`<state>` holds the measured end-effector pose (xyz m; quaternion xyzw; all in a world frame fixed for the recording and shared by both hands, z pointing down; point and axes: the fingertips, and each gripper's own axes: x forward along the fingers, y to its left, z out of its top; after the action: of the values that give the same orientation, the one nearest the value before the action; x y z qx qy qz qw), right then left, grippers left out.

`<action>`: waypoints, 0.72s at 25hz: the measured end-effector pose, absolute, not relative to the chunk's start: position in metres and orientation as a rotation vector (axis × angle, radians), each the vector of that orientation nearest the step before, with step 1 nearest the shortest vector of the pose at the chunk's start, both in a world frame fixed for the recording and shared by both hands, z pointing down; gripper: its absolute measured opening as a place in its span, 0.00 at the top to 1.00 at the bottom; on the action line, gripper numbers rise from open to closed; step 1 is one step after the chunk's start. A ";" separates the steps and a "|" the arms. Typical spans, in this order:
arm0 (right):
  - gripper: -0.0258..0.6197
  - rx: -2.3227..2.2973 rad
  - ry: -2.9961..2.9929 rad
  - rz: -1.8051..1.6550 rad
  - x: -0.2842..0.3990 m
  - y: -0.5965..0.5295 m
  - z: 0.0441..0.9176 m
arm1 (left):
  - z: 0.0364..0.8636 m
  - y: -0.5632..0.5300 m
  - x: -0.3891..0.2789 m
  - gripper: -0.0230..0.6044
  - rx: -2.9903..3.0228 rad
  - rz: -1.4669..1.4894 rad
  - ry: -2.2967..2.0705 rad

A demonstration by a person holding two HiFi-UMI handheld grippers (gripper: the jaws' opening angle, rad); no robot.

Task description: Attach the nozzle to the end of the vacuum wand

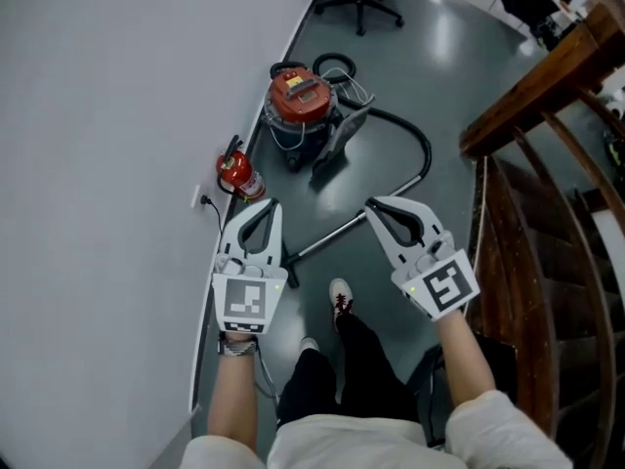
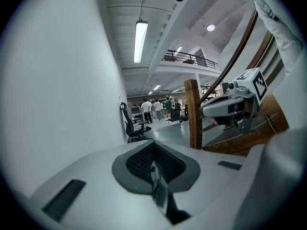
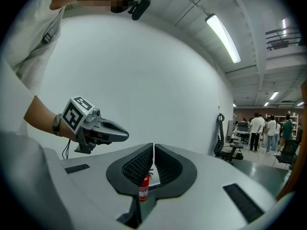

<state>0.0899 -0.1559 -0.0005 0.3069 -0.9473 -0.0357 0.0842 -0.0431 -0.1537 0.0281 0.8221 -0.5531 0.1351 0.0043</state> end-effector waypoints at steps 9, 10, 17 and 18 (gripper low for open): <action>0.91 0.968 -2.830 -0.118 0.090 -0.130 -0.104 | -0.079 -0.134 -0.035 0.96 2.642 0.389 -1.741; 0.91 0.973 -2.835 -0.114 0.091 -0.125 -0.114 | -0.089 -0.130 -0.034 0.96 2.647 0.376 -1.747; 0.91 0.986 -2.886 -0.195 0.080 -0.083 -0.185 | -0.144 -0.091 -0.026 0.96 2.686 0.355 -1.750; 0.91 0.995 -2.887 -0.206 0.079 -0.076 -0.194 | -0.151 -0.083 -0.027 0.96 2.691 0.355 -1.749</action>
<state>0.0793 -0.0756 -0.1942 0.3249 -0.9425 -0.0674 0.0403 -0.0267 -0.0829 -0.1513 0.8326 -0.5411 0.1098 -0.0436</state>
